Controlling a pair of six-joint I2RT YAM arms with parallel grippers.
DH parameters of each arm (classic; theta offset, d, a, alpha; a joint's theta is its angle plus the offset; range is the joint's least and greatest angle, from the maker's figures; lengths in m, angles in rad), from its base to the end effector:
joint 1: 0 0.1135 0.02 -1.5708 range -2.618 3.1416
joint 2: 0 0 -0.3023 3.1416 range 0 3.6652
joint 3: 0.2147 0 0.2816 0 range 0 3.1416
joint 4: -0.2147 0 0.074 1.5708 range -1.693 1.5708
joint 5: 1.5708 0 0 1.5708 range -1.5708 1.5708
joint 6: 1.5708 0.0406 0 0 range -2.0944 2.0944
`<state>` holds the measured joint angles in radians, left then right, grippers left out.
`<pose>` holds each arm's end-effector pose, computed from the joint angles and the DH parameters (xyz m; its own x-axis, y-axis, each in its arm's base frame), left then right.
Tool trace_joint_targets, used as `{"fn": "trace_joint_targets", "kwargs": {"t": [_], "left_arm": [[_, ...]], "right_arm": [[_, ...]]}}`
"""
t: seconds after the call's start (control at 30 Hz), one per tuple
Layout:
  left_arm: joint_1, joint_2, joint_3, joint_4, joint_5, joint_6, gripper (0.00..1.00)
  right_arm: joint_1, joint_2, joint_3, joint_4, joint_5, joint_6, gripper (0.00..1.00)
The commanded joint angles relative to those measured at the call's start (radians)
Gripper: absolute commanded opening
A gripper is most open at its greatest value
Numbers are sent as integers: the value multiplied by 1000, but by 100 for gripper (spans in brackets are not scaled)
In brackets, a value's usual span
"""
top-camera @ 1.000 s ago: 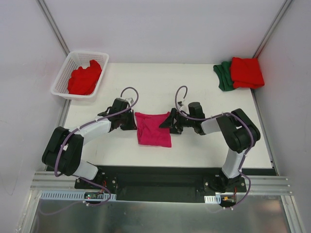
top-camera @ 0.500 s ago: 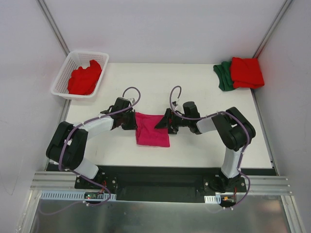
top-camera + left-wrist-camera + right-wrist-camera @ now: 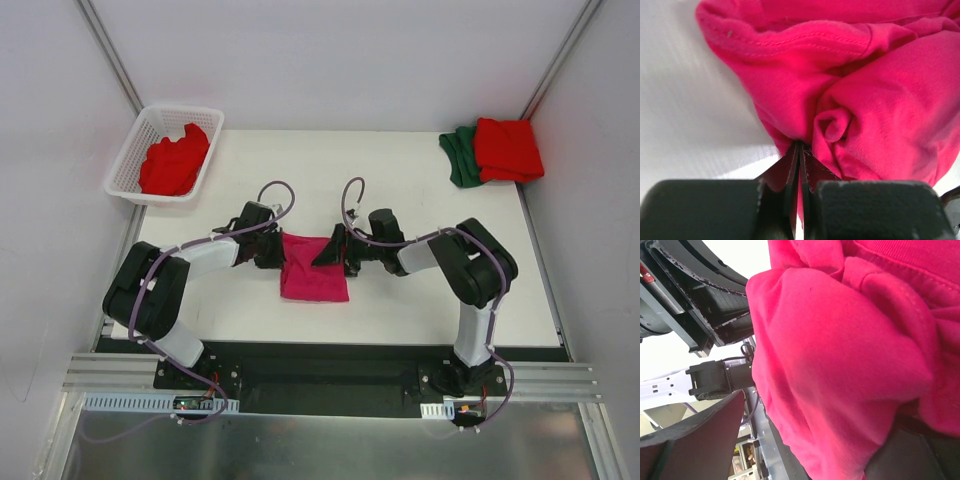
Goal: Fold and stack the t-shirts
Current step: Put the neatly folded tshirt into the corner of the board with the right arm
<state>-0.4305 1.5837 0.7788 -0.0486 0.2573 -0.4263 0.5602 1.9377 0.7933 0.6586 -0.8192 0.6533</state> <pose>0.2977 -0.1481 0.1737 -0.8533 -0.0482 -0.5192 0.2227 0.8667 -0.4464 0.3119 0.2307 0.1225 -0.8673 -0.0541 -0.4949 -0.4823 0.3375 0.8084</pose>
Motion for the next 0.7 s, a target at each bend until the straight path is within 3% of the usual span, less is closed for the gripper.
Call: {"fn": "trace_joint_targets", "kwargs": {"t": [0.0,0.67], "left_arm": [[-25,33,27,23,30,0,0],[-62,53,28,39,37,-15,0]], "right_arm": [[24,86,-23,-154,101,-57,87],[89,153,38,-125,80,-20,86]]}}
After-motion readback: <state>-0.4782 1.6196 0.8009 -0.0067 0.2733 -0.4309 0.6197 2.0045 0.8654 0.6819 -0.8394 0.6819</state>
